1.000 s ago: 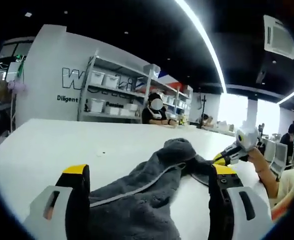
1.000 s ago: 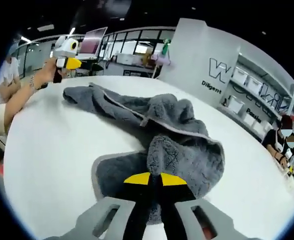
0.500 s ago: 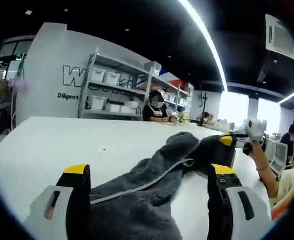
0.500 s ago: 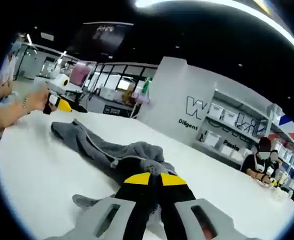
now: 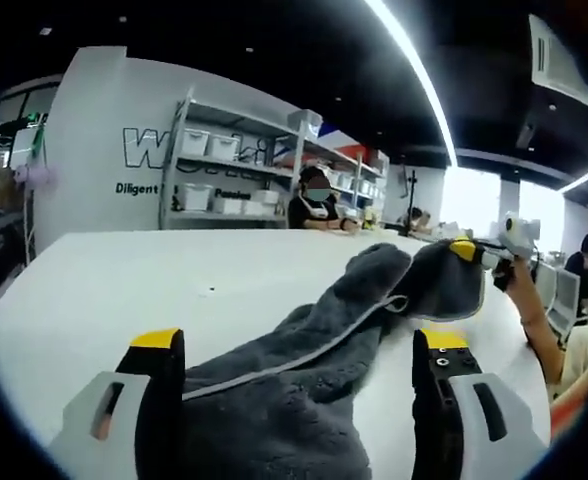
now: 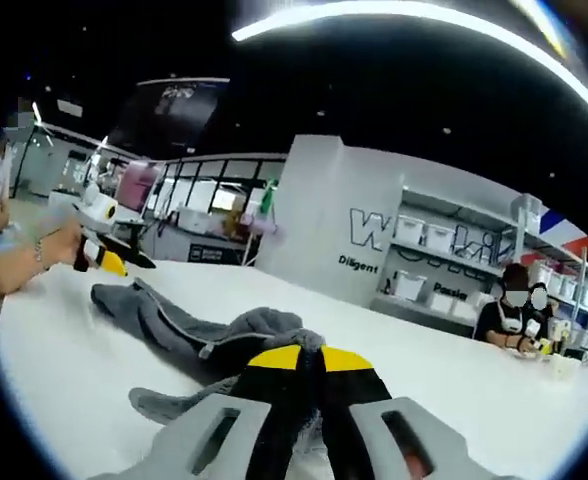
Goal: Fold the towel on the table until its edges align and the towel forms a compact rectangular stack.
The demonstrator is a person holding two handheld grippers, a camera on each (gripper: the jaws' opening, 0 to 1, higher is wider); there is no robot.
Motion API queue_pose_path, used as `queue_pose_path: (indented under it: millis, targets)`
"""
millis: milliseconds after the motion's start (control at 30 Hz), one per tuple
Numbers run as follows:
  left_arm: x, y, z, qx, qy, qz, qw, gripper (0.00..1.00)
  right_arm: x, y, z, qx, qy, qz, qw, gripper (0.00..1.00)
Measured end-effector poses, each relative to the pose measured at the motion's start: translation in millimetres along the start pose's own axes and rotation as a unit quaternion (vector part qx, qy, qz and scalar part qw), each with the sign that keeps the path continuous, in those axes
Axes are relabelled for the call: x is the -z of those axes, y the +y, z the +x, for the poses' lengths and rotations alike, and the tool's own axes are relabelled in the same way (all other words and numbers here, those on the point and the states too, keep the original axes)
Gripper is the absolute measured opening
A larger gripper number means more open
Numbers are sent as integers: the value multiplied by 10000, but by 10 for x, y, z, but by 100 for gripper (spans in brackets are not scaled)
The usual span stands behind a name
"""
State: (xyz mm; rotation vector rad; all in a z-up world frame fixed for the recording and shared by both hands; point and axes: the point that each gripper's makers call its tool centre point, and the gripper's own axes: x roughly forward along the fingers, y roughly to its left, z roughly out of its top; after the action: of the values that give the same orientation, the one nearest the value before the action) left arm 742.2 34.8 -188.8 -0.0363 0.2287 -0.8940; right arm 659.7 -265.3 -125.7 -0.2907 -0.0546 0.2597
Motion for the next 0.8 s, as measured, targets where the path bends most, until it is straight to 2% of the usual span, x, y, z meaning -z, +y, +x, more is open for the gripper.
queue_pose_path:
  millis: [200,300,433,500,533,667,800]
  targets:
    - [107,-50,17,-42,266,320,9991,92,-249,-8,-138,259,-529,-152,9981,1]
    - [122,-26,20,-86,329,394,9986,92,-303,-60,-191,409,-641,-174,9970,1]
    - [98,42,25,-78,332,370,9987,93,-332,-212,-289,770,-786,34,9939,1]
    - [76,92,34,-89,339,383,9987,93,-410,-256,-345,727,-1077,201,9913,1]
    - [73,92,33,-97,337,394,9986,93,-422,-275,-365,747,-1116,225,9907,1]
    - [56,116,42,-89,332,383,9987,93,-382,-453,-416,1059,-1054,264,9884,1]
    - [82,60,21,-106,332,391,9986,93,-179,-674,-401,1335,-753,580,9865,2]
